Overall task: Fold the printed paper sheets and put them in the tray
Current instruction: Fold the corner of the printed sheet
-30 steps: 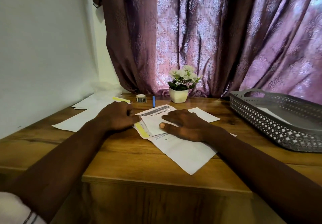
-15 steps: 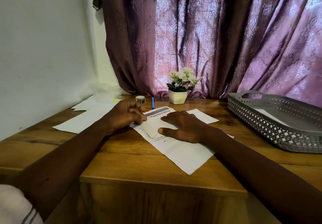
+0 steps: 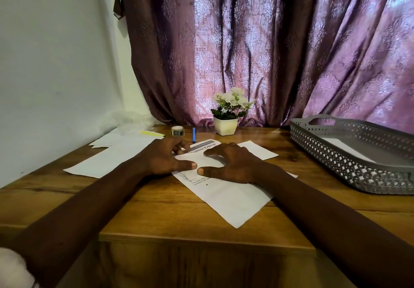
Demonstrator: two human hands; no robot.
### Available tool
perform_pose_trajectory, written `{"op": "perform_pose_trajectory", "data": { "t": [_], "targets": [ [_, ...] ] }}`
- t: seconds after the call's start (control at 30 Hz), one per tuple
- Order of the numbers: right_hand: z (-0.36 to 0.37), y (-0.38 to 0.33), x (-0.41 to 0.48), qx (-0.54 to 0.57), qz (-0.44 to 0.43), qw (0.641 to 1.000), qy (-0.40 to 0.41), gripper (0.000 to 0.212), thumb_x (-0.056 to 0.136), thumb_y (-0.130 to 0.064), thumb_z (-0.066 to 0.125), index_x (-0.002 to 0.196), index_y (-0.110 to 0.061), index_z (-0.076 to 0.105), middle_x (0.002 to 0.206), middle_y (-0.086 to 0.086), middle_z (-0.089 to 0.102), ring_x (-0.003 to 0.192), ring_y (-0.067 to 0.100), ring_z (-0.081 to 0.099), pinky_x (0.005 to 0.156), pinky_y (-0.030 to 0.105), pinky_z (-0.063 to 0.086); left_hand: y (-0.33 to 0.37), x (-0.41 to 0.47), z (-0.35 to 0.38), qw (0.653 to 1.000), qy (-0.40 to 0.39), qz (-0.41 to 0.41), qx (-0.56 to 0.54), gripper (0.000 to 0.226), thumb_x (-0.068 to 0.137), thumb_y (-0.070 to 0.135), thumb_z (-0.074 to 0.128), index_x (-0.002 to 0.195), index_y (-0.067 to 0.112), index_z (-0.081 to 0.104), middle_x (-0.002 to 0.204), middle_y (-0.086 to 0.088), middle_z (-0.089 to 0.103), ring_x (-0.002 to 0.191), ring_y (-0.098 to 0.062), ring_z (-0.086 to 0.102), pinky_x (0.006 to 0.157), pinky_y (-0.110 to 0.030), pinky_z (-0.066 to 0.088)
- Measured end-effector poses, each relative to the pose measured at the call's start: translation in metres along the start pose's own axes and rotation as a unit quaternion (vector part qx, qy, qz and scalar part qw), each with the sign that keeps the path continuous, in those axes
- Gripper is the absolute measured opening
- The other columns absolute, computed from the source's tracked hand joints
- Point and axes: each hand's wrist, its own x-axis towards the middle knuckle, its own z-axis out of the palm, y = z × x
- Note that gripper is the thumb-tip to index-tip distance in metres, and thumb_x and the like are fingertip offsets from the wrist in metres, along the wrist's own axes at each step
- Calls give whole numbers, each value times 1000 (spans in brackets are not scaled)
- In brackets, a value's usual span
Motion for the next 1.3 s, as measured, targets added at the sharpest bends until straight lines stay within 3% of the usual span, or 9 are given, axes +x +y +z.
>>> {"op": "perform_pose_trajectory", "data": {
  "t": [0.1,0.2,0.3,0.4,0.53,0.73,0.87,1.03,1.3],
  "targets": [
    [0,1,1,-6,-5,1000,7,94,73,-94,49,150,-40,46,162,-6,41,146,20,38,117,48,37,2,12,-11,993,-92,-62,-50,72,62,52,91,124,25,65,119,6,62,106,-12,59,77,-24,51],
    [-1,2,-1,-30,-22,997,65,88,81,-88,49,152,-37,43,161,-3,42,145,21,38,117,50,36,2,18,-28,987,-129,-65,-70,47,68,33,93,109,18,75,111,-3,75,100,-20,72,75,-30,62],
    [-8,3,-1,-31,-78,964,252,70,94,-71,48,152,-31,44,160,1,37,143,25,39,113,49,37,6,16,-45,998,-5,32,-52,30,73,30,92,97,19,78,97,3,79,91,-14,75,84,-41,63],
    [-22,-1,-4,-14,-126,882,454,55,101,-52,51,148,-25,50,155,5,41,141,25,41,109,43,34,23,3,-62,977,153,150,14,21,80,30,86,91,17,74,86,15,71,73,1,67,61,-14,52],
    [-34,3,-13,-78,-135,827,540,41,102,-44,49,134,-22,63,135,7,56,124,28,53,100,46,39,22,-19,-67,911,235,260,216,18,81,34,84,89,30,69,88,12,65,65,-9,55,58,-24,42],
    [-11,16,-8,15,-104,973,207,44,95,-55,51,130,-33,66,135,-1,64,124,24,57,103,46,47,-14,-51,-32,951,43,187,243,28,88,63,61,101,39,67,95,27,57,85,1,57,71,-27,46],
    [0,10,-6,-25,-24,998,-44,65,100,-70,38,158,-42,34,170,-8,25,156,19,23,127,43,19,-6,-56,-27,982,58,96,150,60,81,86,42,103,38,71,104,27,62,100,0,56,85,-29,46],
    [4,-7,-4,-52,-30,996,-64,71,100,-71,33,162,-40,24,173,-4,16,158,23,17,126,48,19,39,-18,7,994,26,104,1,53,97,67,38,127,34,67,129,12,66,120,-10,59,105,-37,46],
    [-5,-8,-11,-69,-25,996,-46,55,104,-62,29,155,-41,37,167,-1,33,151,28,32,120,52,25,40,49,32,996,0,69,52,35,106,47,45,104,21,69,103,-4,70,100,-23,65,88,-40,50]
  ]
}}
